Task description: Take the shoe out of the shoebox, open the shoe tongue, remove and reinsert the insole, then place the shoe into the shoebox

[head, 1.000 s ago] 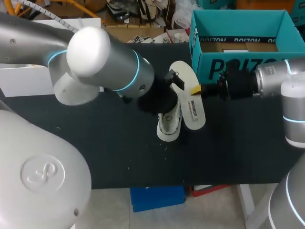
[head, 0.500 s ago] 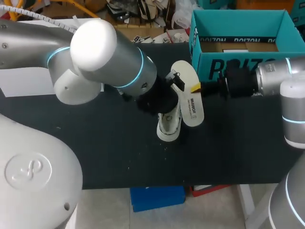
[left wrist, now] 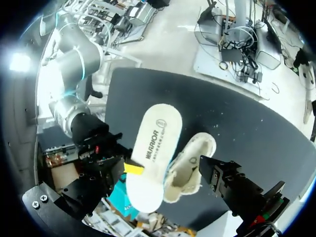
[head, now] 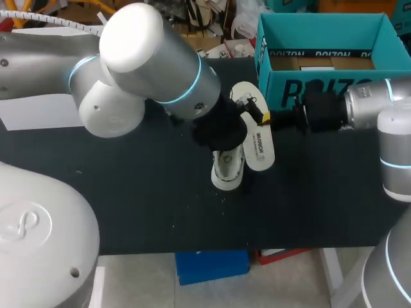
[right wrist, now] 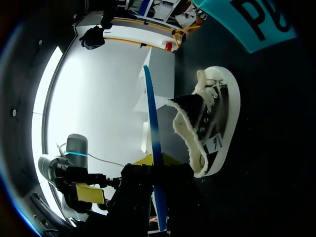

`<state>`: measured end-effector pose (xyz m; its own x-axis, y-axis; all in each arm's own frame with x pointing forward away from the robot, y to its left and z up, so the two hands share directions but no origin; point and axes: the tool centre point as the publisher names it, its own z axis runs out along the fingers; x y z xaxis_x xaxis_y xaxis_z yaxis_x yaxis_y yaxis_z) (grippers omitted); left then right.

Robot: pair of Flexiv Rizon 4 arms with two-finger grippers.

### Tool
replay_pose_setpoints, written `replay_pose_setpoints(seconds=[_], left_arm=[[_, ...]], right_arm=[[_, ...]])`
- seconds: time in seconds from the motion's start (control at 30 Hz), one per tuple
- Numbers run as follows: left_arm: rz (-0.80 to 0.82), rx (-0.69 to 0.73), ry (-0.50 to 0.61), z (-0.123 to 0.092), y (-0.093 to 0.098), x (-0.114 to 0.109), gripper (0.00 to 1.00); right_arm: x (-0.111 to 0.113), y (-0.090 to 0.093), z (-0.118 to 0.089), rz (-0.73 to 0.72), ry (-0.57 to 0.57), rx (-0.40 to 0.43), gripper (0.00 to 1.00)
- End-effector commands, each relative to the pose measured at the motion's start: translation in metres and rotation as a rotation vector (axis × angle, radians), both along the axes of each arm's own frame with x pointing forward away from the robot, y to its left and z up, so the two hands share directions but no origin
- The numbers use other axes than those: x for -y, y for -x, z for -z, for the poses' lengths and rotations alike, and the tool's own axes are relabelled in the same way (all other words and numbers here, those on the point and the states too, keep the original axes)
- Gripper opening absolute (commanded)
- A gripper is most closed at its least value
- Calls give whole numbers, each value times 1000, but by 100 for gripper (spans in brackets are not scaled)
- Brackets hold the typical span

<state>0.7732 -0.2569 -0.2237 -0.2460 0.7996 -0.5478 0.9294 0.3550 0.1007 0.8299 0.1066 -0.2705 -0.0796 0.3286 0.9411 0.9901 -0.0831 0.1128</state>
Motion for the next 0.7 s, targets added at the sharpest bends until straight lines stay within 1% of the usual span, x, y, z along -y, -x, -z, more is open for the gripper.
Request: replay_pose_setpoints(seconds=[0.03,0.07,0.13,0.2,0.63,0.67,0.7], left_arm=[[165,-32,-119,0,3,1,100],[169,-46,-155,1,4,2,100],[174,-27,-185,-1,7,2,100],[161,42,-185,-9,12,1,100],[161,42,-185,-9,12,1,100],[166,24,-154,-8,12,2,100],[158,41,-154,-9,12,4,100]], right_arm=[[-1,0,-1,2,3,-1,0],[-1,0,-1,2,3,-1,0],[-1,0,-1,2,3,-1,0],[-1,0,-1,2,3,-1,0],[-1,0,-1,2,3,-1,0],[-1,0,-1,2,3,-1,0],[-1,0,-1,2,3,-1,0]])
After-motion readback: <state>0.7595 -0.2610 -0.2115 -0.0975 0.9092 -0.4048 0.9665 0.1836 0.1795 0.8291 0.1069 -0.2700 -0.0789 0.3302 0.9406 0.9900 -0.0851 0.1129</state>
